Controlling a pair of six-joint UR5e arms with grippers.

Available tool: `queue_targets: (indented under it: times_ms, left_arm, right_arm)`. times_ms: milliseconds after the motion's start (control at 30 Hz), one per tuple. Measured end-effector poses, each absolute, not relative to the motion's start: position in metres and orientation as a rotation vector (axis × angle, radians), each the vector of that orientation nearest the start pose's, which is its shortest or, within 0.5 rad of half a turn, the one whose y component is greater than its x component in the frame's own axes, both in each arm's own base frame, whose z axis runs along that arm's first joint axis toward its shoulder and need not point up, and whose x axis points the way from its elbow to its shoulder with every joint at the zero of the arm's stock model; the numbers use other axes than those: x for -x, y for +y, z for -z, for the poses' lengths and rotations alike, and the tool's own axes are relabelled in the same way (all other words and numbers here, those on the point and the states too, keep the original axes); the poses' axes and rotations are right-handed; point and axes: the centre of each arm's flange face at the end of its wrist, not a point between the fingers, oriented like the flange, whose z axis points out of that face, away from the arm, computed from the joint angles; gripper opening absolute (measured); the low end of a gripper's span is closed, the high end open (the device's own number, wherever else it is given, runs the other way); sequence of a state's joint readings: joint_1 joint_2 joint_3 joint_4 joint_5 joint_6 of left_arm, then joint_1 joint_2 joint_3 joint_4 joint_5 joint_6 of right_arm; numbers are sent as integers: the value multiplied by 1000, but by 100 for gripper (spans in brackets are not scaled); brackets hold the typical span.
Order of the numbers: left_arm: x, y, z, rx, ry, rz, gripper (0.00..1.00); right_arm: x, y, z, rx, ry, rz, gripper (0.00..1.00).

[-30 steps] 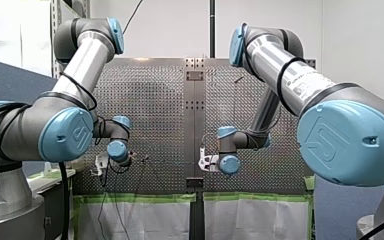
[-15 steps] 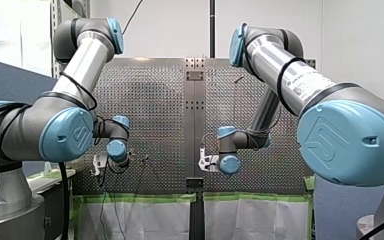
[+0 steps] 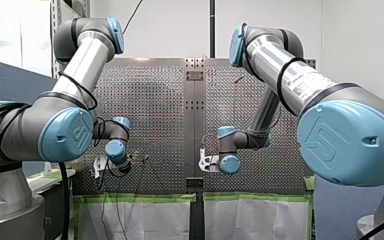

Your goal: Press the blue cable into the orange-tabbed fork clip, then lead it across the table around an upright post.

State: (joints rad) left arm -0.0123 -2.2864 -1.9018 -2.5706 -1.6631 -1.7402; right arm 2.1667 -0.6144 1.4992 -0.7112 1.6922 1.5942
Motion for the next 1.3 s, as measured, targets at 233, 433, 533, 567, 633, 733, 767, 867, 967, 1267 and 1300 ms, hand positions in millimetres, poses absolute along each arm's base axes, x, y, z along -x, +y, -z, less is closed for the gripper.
queue_targets:
  times_ms: [233, 433, 533, 567, 633, 733, 767, 867, 967, 1267, 1300]
  left_arm:
    - [-507, -136, -6, 181, 2060, 77, 100]
    - [-497, -134, -3, 180, 2062, 85, 100]
    - [-495, -134, -10, 187, 2044, 90, 100]
    - [-494, -134, -13, 191, 2038, 95, 100]
    - [-491, -135, -18, 197, 2031, 102, 100]
    - [-485, -137, -23, 194, 2028, 116, 100]
    - [-481, -138, -24, 189, 2029, 123, 100]
    - [-472, -140, -22, 178, 2031, 140, 100]
    - [-462, -142, -18, 165, 2032, 152, 100]
    - [-436, -150, -8, 76, 2043, 131, 100]
    - [-435, -150, -8, 63, 2044, 126, 100]
  right_arm:
    - [-479, -490, 12, -1710, -1047, -1425, 0]
    - [-479, -490, 12, -1714, -1048, -1422, 0]
    - [-479, -490, 13, -1717, -1049, -1419, 0]
    - [-479, -490, 13, -1717, -1049, -1418, 0]
    - [-478, -490, 13, -1718, -1049, -1417, 0]
    - [-478, -490, 13, -1717, -1049, -1416, 0]
    - [-479, -489, 13, -1717, -1049, -1416, 0]
    - [-479, -489, 13, -1718, -1048, -1416, 0]
    - [-479, -489, 13, -1719, -1048, -1416, 0]
    - [-481, -487, 13, -1723, -1046, -1419, 0]
    - [-481, -487, 13, -1724, -1046, -1418, 0]
